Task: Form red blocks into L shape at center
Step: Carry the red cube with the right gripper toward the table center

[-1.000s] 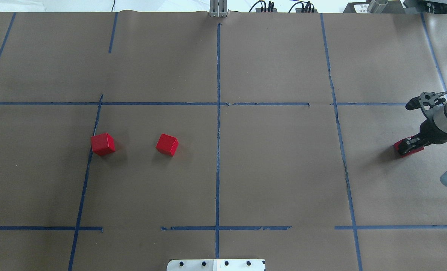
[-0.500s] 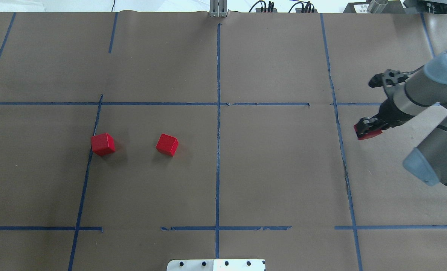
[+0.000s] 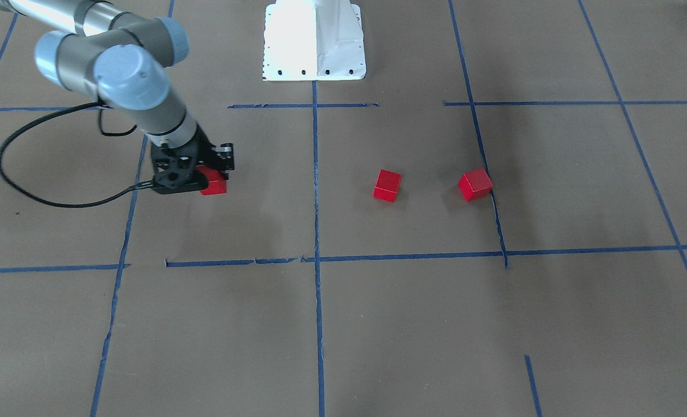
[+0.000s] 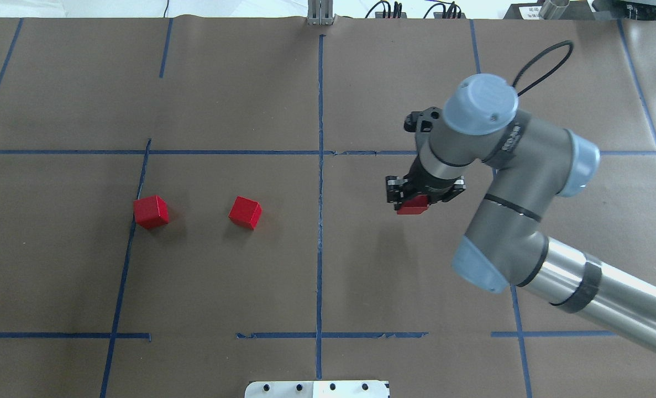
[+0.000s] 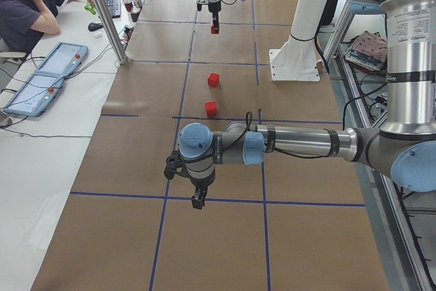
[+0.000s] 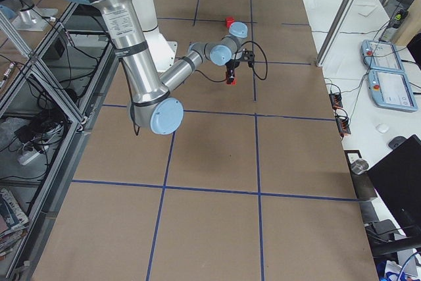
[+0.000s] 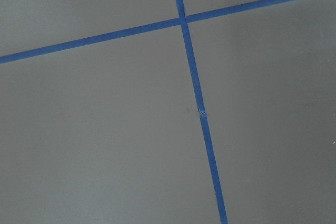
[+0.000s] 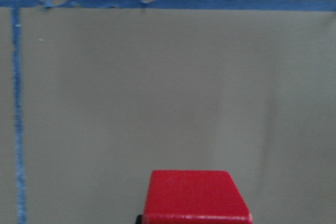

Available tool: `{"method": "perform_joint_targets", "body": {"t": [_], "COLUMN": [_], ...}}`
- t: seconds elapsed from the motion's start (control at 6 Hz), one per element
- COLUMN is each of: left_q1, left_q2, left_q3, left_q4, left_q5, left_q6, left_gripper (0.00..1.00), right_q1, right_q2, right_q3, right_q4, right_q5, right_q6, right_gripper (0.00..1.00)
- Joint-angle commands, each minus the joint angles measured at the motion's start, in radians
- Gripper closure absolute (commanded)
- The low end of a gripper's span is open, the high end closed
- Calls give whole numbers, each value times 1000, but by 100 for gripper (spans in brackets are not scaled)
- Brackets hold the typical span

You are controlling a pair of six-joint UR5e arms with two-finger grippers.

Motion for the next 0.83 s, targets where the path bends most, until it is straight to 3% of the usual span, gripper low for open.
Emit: {"method": "perform_joint_targets", "body": {"t": [0.0,0.17,0.5,0.67], "left_q1": [0,0,0,0], "left_q2": [2,2,3,3], "left_q3": [1,1,1,1], "left_q4": [2,3,3,3], "left_q5": [0,0,0,0], "left_q6": [0,0,0,0], "left_gripper": [0,0,0,0], "right_q1": [-119,-145,-167,-168], "right_q2": [211,247,247,256], "right_q3": [-170,-233,-257,-272], "right_q4": [-8,-5,-5,-3], "right_q5": [-98,-122,-123,-123], "right_q6": [159,162,161,155], "right_gripper": [81,81,79,71]}}
